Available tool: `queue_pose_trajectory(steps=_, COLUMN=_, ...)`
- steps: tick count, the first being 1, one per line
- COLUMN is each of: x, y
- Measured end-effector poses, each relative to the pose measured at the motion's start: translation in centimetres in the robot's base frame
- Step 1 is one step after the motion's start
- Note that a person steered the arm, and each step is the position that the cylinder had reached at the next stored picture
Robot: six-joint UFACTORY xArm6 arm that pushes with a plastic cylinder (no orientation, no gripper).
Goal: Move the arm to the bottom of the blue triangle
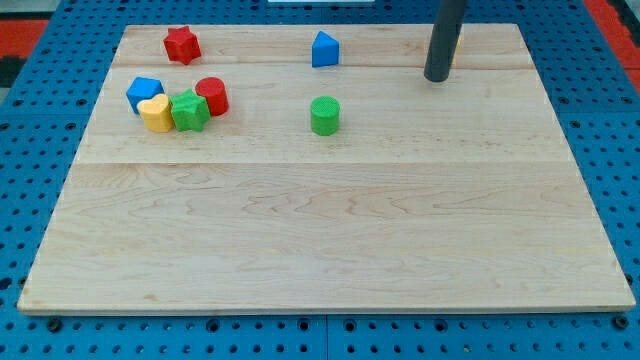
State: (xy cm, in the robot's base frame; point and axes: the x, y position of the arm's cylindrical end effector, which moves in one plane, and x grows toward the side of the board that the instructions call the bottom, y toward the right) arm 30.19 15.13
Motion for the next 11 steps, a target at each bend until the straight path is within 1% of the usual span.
queue_pose_trajectory(steps=5, x=0.0, y=0.0)
queue_pose_trajectory(steps=7, x=1.0, y=0.0)
queue_pose_trajectory(steps=8, x=2.0, y=-6.0)
queue_pose_trajectory(steps=9, x=1.3, y=-8.6)
queue_pose_trajectory(steps=10, x=1.4, y=-16.7)
queue_pose_trajectory(steps=11, x=1.2, y=-18.3)
